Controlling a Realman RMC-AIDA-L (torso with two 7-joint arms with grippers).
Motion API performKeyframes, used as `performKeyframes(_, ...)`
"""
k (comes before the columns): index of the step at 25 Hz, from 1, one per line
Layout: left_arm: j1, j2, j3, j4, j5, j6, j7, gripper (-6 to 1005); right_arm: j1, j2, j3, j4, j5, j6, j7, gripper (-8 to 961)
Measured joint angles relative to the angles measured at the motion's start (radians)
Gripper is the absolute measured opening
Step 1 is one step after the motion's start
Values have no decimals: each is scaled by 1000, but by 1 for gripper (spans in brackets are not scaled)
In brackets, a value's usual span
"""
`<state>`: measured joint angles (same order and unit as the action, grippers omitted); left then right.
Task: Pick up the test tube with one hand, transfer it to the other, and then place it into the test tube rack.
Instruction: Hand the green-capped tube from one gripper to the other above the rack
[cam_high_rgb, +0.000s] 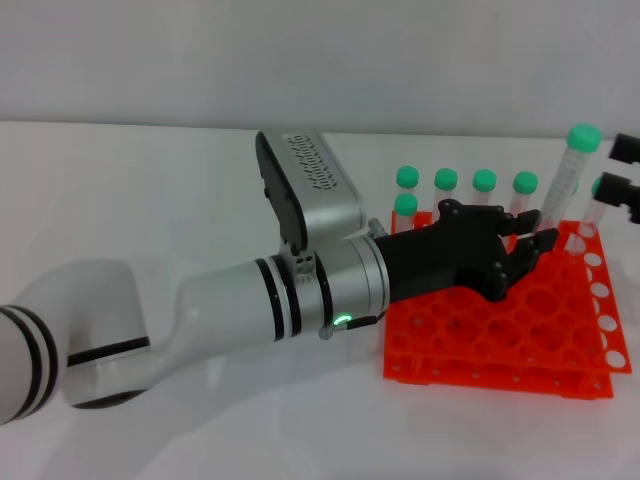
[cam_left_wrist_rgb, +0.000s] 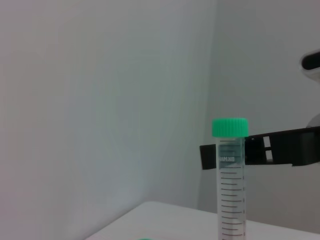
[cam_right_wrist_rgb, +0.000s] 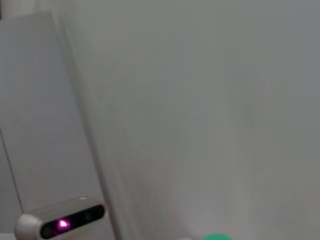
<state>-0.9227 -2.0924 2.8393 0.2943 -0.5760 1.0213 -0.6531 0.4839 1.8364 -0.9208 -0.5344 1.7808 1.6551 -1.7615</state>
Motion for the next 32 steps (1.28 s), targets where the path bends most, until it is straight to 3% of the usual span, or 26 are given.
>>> performKeyframes(6, -9, 0, 0, 1, 19, -2, 1, 282, 19, 44, 0, 2, 0, -10, 5, 815)
performKeyframes(14, -1, 0, 0, 2, 36, -2, 2, 294, 21, 58, 2, 2, 0, -27, 5, 785)
performKeyframes(25, 1, 0, 0, 2, 50, 5, 3, 311, 4, 61, 3, 2, 8, -20, -21, 335)
performKeyframes(32, 1, 0, -1, 2, 58, 6, 4, 321, 1, 63, 9, 4, 8, -20, -17, 270)
